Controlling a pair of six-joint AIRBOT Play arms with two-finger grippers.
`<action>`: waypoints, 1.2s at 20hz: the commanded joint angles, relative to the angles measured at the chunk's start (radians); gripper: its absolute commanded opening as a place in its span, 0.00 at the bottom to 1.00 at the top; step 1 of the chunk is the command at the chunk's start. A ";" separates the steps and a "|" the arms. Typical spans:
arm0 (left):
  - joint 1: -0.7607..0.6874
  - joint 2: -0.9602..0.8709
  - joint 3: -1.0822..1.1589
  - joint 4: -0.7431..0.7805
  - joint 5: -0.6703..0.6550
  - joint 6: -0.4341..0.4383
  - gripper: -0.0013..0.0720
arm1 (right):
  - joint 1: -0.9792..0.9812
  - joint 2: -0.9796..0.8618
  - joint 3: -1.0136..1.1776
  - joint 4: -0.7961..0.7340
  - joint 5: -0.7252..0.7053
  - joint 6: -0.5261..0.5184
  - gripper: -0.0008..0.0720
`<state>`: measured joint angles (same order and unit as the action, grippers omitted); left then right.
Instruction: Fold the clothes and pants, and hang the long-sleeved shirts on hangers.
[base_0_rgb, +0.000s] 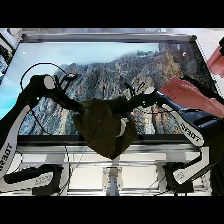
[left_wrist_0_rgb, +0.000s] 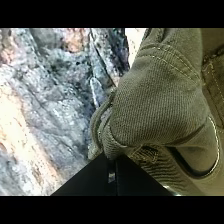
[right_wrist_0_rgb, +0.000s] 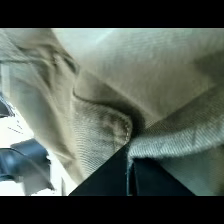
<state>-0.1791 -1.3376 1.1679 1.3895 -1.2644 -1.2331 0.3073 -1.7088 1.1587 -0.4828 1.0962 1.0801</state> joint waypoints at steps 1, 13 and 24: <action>0.002 0.031 0.000 0.063 0.010 0.017 0.08 | -0.035 0.038 0.100 0.040 0.115 -0.002 0.02; -0.060 0.704 0.002 0.364 0.296 -0.200 0.08 | -0.190 0.541 0.573 -0.072 0.331 0.000 0.02; -0.156 0.932 0.138 0.309 0.064 -0.469 0.07 | -0.190 0.709 0.583 -0.072 0.507 0.143 0.02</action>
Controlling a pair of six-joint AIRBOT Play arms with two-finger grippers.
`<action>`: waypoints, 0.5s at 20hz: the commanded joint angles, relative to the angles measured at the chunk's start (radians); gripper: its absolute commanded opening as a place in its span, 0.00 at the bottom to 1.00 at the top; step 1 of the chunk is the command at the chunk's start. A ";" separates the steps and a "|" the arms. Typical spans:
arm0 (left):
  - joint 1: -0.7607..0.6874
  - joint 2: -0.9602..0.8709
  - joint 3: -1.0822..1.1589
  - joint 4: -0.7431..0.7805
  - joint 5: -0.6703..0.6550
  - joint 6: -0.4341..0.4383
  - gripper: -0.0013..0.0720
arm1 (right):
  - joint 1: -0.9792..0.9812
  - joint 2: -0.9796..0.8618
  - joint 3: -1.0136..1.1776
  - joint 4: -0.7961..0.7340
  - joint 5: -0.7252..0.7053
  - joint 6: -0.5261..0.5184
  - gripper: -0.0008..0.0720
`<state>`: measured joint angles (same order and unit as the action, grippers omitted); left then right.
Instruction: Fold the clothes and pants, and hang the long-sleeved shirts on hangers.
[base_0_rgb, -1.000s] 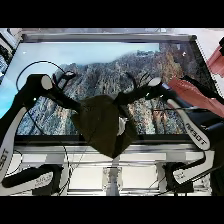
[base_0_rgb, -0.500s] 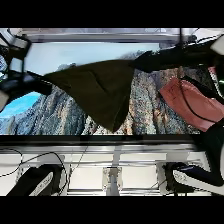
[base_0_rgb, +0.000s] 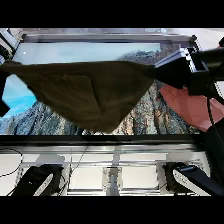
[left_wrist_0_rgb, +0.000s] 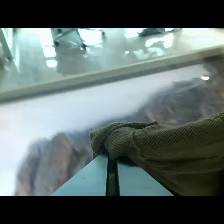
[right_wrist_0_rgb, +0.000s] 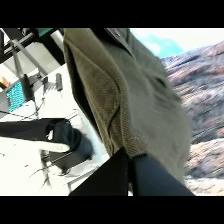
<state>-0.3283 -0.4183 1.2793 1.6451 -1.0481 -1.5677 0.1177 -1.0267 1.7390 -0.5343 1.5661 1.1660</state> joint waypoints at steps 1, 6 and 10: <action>-0.007 -0.011 0.026 0.094 -0.251 -0.175 0.07 | -0.001 0.023 0.003 -0.043 0.036 0.065 0.02; -0.007 -0.211 0.026 0.093 -0.506 -0.187 0.08 | -0.001 -0.077 0.003 -0.162 0.036 0.104 0.02; -0.007 -0.422 0.026 0.094 -0.341 -0.122 0.08 | -0.001 -0.256 0.001 -0.262 -0.022 0.076 0.02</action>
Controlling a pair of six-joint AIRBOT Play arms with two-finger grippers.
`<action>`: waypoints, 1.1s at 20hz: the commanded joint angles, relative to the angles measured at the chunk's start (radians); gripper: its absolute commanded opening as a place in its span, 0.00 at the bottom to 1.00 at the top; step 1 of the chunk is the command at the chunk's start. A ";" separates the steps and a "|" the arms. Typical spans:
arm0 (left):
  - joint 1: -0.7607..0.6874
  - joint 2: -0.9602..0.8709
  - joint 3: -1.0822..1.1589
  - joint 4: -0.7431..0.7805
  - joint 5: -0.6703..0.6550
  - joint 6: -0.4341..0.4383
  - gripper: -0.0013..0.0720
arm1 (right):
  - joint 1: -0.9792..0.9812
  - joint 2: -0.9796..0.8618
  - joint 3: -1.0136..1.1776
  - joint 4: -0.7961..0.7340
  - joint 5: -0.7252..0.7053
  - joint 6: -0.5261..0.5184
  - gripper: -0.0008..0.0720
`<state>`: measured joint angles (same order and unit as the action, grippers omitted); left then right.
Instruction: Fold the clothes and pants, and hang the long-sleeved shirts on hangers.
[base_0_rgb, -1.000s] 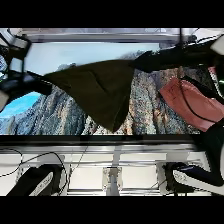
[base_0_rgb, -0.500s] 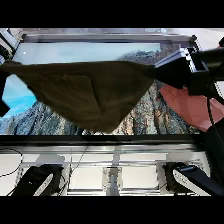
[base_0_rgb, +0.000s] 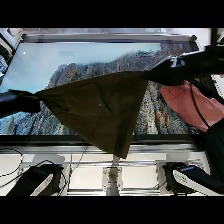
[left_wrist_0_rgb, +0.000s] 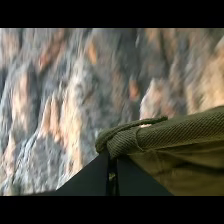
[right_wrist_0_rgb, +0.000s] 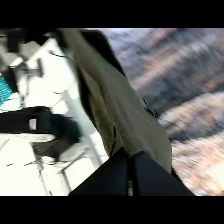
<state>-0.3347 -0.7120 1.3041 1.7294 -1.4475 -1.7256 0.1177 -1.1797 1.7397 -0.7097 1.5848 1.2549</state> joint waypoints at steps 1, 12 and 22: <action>0.000 -0.179 0.001 0.010 0.148 0.062 0.08 | -0.002 -0.149 0.000 -0.118 -0.074 -0.040 0.02; 0.000 -0.601 0.001 0.077 0.916 0.145 0.08 | -0.066 -0.360 0.001 -0.277 -0.544 -0.188 0.02; -0.054 -0.615 0.001 0.044 0.541 0.609 0.08 | -0.067 -0.360 -0.024 -0.217 -0.031 -0.132 0.02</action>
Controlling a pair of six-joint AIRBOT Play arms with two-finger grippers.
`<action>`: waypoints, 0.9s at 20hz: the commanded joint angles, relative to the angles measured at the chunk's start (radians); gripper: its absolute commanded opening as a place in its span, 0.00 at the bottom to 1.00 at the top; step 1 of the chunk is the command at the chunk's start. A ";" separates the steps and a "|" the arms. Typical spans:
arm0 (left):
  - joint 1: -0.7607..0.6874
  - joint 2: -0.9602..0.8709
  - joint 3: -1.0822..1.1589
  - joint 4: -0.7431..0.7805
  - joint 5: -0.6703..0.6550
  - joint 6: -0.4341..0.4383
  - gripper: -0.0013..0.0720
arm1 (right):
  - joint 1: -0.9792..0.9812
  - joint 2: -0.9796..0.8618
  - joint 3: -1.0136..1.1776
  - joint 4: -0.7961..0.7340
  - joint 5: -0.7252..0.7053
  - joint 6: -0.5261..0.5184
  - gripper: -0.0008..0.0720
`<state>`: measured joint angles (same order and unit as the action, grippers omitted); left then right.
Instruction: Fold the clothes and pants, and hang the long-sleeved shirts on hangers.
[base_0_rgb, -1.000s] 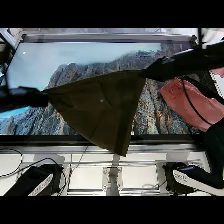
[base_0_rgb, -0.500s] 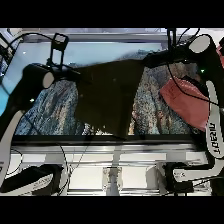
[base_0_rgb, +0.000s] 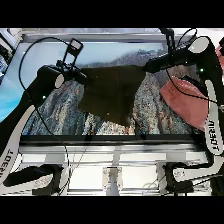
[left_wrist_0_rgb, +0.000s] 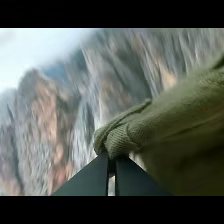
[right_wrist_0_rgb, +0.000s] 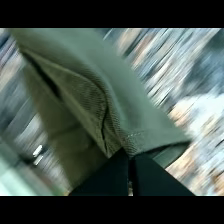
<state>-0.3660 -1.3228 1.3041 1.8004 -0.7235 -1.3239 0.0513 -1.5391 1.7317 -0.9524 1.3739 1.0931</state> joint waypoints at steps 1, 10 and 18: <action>-0.024 -0.004 -0.003 -0.032 -0.242 0.230 0.07 | 0.001 0.002 -0.048 0.044 0.232 0.031 0.02; -0.032 -0.004 -0.209 0.006 -0.438 0.233 0.08 | 0.153 0.080 -0.556 0.057 0.140 0.041 0.02; -0.096 -0.005 -0.218 0.005 -0.532 0.245 0.20 | 0.200 0.078 -0.706 -0.010 0.011 0.103 0.18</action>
<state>-0.4393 -1.3266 1.0904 1.8091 -1.2140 -1.0912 0.2417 -1.4609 1.0588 -0.9470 1.4090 1.1736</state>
